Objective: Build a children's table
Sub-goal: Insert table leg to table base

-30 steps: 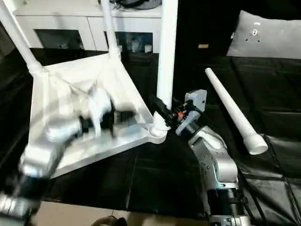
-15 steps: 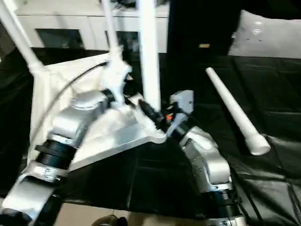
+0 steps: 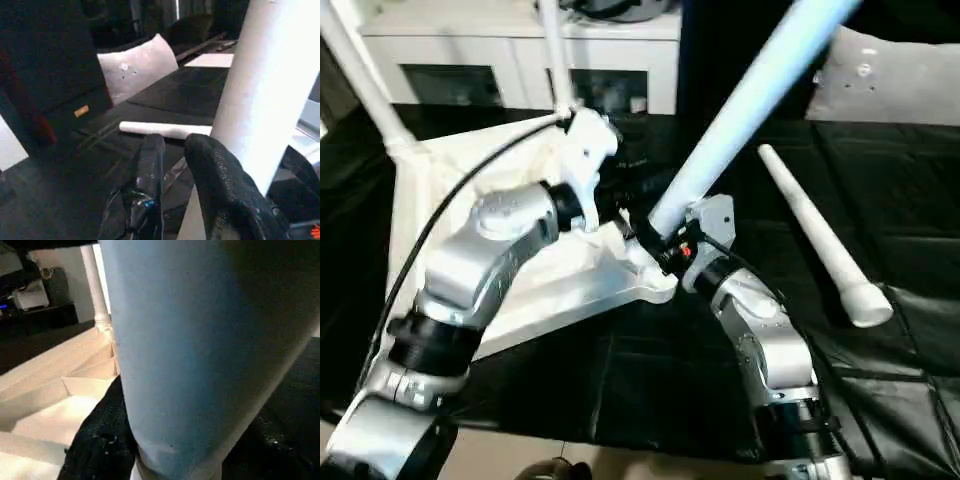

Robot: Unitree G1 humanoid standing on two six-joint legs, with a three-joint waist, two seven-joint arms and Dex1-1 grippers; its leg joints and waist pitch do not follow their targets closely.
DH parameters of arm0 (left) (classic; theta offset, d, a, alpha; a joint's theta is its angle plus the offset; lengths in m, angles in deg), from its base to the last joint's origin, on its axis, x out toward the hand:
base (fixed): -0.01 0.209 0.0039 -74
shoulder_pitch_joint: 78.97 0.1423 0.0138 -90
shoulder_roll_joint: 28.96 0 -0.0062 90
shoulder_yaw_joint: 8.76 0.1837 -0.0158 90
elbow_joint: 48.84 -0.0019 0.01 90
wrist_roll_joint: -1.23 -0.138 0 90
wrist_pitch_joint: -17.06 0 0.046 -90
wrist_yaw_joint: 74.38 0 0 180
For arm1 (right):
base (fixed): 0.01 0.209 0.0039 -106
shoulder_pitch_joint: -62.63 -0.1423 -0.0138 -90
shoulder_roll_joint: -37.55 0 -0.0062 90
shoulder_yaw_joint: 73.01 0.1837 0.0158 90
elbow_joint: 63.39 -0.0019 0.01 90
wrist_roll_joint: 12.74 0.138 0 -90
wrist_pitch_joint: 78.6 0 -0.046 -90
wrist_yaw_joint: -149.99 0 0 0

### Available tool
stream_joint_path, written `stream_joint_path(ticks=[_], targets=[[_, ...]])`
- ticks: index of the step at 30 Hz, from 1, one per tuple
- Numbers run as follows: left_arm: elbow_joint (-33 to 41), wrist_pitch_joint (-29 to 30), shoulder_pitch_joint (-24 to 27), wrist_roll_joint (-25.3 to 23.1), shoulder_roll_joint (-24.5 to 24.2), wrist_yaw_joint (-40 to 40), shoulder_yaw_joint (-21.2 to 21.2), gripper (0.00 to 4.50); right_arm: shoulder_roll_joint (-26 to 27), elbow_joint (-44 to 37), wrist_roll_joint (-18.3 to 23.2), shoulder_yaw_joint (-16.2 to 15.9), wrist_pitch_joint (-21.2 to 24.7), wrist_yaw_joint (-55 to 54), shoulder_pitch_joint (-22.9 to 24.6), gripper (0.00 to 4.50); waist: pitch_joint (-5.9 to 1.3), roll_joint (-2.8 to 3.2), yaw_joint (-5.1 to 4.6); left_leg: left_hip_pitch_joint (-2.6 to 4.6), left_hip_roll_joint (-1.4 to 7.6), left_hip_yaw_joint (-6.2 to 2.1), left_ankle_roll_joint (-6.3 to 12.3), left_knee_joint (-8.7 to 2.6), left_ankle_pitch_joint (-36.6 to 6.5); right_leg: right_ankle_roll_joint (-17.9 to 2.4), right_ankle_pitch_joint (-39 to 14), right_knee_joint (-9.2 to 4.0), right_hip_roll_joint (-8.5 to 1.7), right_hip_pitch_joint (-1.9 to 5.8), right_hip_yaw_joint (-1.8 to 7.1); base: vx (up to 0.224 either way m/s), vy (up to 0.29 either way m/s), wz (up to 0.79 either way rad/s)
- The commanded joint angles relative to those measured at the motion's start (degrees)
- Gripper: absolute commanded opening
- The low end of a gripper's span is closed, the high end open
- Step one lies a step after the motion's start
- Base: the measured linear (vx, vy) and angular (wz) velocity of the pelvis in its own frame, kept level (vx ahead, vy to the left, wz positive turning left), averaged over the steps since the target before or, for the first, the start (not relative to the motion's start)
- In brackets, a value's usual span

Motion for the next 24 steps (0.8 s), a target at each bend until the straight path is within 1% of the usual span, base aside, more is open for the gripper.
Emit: stream_joint_path(ticks=[1, 4, 5, 8, 9, 11, 12, 13, 14, 15, 16, 17, 18, 19, 20, 21, 24], targets=[[4.48, -1.27, 0.7, 1.28, 0.43, 4.52, 5.62, 1.1, 0.39, 1.58, -0.72, -1.09, -0.01, -0.47, -2.59, 1.88, -3.83, -0.41, 0.02, 1.85, 3.84, -1.76, 3.29, -3.49, -7.79, -13.1, 4.45, -3.69, -4.48, 2.26, 1.53, 0.0, 0.0, 0.0], [4.67, -1.01, 1.07, 0.9, -0.31, 3.32, 4.53, 1.1, 0.06, 1.86, -0.51, -0.64, -0.26, -0.55, -2.79, 1.88, -3.69, -0.42, -0.17, 1.87, 3.85, -1.75, 3.24, -3.61, -8.61, -13.47, 2.99, -3.78, -4.44, 2.26, 1.48, 0.0, 0.0, 0.0], [4.57, -0.92, 1.11, 0.87, -0.45, 3.03, 4.13, 1.1, 0.0, 1.84, -0.46, -0.54, -0.26, -0.57, -2.79, 1.88, -3.67, -0.34, -0.23, 1.91, 3.84, -1.73, 3.09, -3.62, -9.02, -13.41, 2.3, -3.85, -4.42, 2.22, 1.52, 0.0, 0.0, 0.0], [4.66, -0.53, 2.43, 1.5, -2.36, 3.06, 0.65, 1.1, -0.44, 1.63, -0.23, 0.49, -0.2, -0.5, -2.58, 1.88, -3.68, -0.28, -0.23, 1.98, 3.86, -1.77, 2.82, -3.7, -9.23, -13.3, 1.94, -3.85, -4.4, 2.18, 1.52, 0.0, 0.0, 0.0], [4.71, -0.42, 2.57, 1.59, -2.53, 3.09, 0.38, 1.27, -0.47, 1.61, -0.22, 0.59, -0.19, -0.51, -2.56, 1.88, -3.72, -0.26, -0.21, 2.01, 3.87, -1.79, 2.72, -3.65, -9.16, -13.36, 2.12, -3.77, -4.41, 2.18, 1.51, 0.0, 0.0, 0.0], [5.03, 0.6, 4.14, 1.81, -4.33, 3.02, -1.23, 1.45, -0.74, 1.4, 0.13, 1.37, 0.09, -0.51, -2.33, 1.88, -3.74, -0.27, -0.25, 1.97, 3.79, -1.71, 2.77, -3.56, -8.61, -13.45, 3.1, -3.7, -4.38, 2.18, 1.52, 0.0, 0.0, 0.0], [4.93, 0.92, 5.52, 1.51, -6.13, 3.26, -1.91, 1.45, -1.01, 1.25, 0.42, 1.91, 0.4, -0.53, -2.22, 1.88, -3.79, -0.22, -0.23, 2.0, 3.8, -1.73, 2.77, -3.54, -8.53, -13.48, 3.35, -3.58, -4.34, 2.18, 1.5, 0.0, 0.0, 0.0], [4.72, 1.05, 6.98, 0.95, -7.84, 3.2, -2.4, 1.63, -1.46, 1.16, 0.7, 2.3, 0.77, -0.42, -2.1, 1.88, -3.75, -0.31, -0.34, 1.91, 3.73, -1.71, 2.92, -3.62, -8.56, -13.28, 3.35, -3.58, -4.26, 2.14, 1.48, 0.0, 0.0, 0.0], [4.61, 1.12, 7.93, 0.59, -8.93, 3.12, -2.67, 1.76, -1.8, 1.09, 0.88, 2.54, 1.0, -0.35, -2.01, 1.88, -3.76, -0.23, -0.51, 1.91, 3.65, -1.73, 2.86, -3.63, -8.79, -12.93, 2.88, -3.56, -4.24, 2.16, 1.45, 0.0, 0.0, 0.0], [4.48, 1.24, 9.04, 0.54, -9.81, 3.28, -3.02, 1.84, -2.28, 1.02, 0.99, 2.8, 1.21, -0.21, -1.93, 1.88, -3.75, -0.36, -0.61, 2.1, 3.7, -1.65, 2.63, -3.64, -9.13, -12.73, 2.18, -3.71, -4.11, 2.06, 1.48, 0.0, 0.0, 0.0], [4.42, 1.64, 10.29, 0.62, -10.64, 3.46, -3.34, 1.84, -2.86, 0.87, 1.26, 3.16, 1.76, 0.02, -1.85, 1.88, -3.79, -0.2, -0.49, 2.18, 3.72, -1.69, 2.44, -3.6, -9.12, -12.73, 2.0, -3.65, -4.17, 2.05, 1.49, 0.0, 0.0, 0.0], [4.43, 2.08, 11.07, 0.77, -11.03, 3.65, -3.46, 1.88, -3.25, 0.76, 1.46, 3.4, 2.17, 0.2, -1.83, 1.88, -3.74, -0.35, -0.44, 2.19, 3.73, -1.63, 2.24, -3.68, -9.35, -12.68, 1.25, -3.7, -4.15, 2.0, 1.48, 0.0, 0.0, 0.0], [4.46, 2.26, 11.38, 0.86, -11.16, 3.8, -3.42, 1.88, -3.4, 0.73, 1.47, 3.46, 2.27, 0.26, -1.84, 1.88, -3.74, -0.26, -0.43, 2.23, 3.75, -1.61, 2.16, -3.69, -9.52, -12.71, 1.01, -3.7, -4.16, 1.94, 1.52, 0.0, 0.0, 0.0], [4.68, 2.86, 12.27, 1.09, -11.47, 4.3, -3.25, 1.97, -3.85, 0.64, 1.49, 3.61, 2.55, 0.41, -1.85, 1.88, -3.75, -0.27, -0.34, 2.34, 3.78, -1.58, 2.0, -3.71, -9.83, -12.65, 0.26, -3.8, -4.16, 1.83, 1.53, 0.0, 0.0, 0.0], [4.69, 2.78, 13.09, 1.04, -11.6, 4.81, -2.68, 2.08, -4.16, 0.63, 1.5, 3.71, 2.83, 0.47, -1.94, 1.88, -3.64, -0.34, -0.3, 2.27, 3.82, -1.59, 1.91, -3.8, -10.06, -12.68, -0.13, -3.83, -4.17, 1.79, 1.56, 0.0, 0.0, 0.0], [4.71, 2.76, 13.24, 1.05, -11.65, 4.88, -2.56, 2.19, -4.22, 0.63, 1.5, 3.73, 2.89, 0.48, -1.96, 1.88, -3.64, -0.28, -0.23, 2.3, 3.84, -1.59, 1.83, -3.82, -10.23, -12.64, -0.4, -3.83, -4.19, 1.75, 1.57, 0.0, 0.0, 0.0], [4.31, 3.33, 15.36, 1.18, -12.67, 6.03, 0.62, 2.4, -4.79, 0.25, 1.75, 3.89, 4.06, 0.81, -2.15, 1.88, -3.63, -0.35, -0.18, 2.25, 3.82, -1.63, 1.49, -3.89, -10.67, -12.31, -0.91, -3.83, -4.24, 1.77, 1.61, 0.0, 0.0, 0.0]])
